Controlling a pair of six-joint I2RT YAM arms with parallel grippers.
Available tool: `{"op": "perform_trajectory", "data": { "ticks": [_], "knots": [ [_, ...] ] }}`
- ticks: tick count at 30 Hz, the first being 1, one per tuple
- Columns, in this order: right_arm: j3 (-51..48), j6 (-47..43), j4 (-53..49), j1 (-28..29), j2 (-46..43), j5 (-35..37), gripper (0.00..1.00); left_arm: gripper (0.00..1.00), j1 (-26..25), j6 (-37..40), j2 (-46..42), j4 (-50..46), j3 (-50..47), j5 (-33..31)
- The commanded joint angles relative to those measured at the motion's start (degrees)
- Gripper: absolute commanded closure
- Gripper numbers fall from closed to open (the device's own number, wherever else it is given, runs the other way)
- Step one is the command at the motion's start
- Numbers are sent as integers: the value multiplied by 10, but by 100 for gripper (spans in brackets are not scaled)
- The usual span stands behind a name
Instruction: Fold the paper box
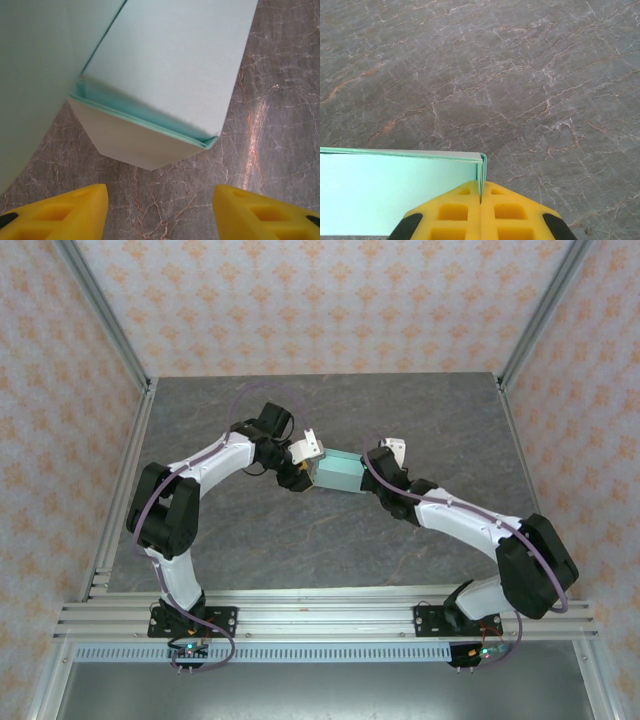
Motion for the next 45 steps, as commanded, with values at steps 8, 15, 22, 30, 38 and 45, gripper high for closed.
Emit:
{"op": "perform_trajectory", "data": {
  "ticks": [8, 15, 22, 30, 38, 45],
  "knots": [
    [35, -12, -82, 0, 15, 1, 100, 39, 25, -31, -56, 14, -26, 17],
    [44, -16, -88, 0, 22, -3, 100, 38, 28, -75, -98, 78, -47, 17],
    [43, -17, -88, 0, 19, 0, 100, 44, 20, -64, -44, 24, 38, 9],
    [44, -20, -93, 0, 16, 4, 100, 63, 1, -40, -12, -11, 84, 13],
    [42, -17, -94, 0, 18, 0, 100, 83, -16, -40, 1, -22, 108, 4],
    [47, -16, -98, 6, 17, 0, 100, 93, -38, -111, 5, 1, 110, -62]
  ]
}}
